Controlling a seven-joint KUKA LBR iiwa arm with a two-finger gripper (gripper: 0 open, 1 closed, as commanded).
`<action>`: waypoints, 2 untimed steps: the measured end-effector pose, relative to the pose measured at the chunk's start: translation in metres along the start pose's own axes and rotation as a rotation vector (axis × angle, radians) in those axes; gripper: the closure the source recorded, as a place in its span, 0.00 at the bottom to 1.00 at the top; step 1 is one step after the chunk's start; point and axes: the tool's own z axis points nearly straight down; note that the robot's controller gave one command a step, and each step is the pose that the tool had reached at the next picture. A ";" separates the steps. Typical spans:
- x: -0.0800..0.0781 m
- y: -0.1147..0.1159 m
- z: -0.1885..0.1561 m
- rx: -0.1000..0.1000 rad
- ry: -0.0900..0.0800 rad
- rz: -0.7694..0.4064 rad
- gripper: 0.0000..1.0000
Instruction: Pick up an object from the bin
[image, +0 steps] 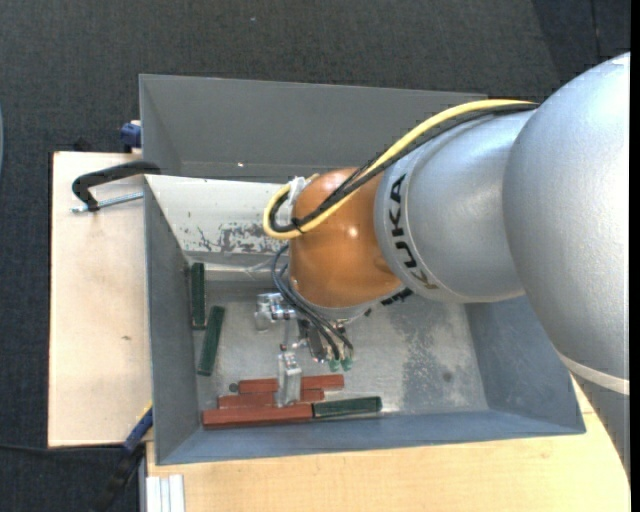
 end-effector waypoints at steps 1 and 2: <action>0.000 0.002 0.002 0.000 0.000 -0.003 0.00; 0.008 -0.015 0.054 -0.001 0.001 0.265 1.00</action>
Offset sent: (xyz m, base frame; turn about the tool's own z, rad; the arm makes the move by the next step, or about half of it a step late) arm -0.0063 -0.0172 -0.0564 0.2659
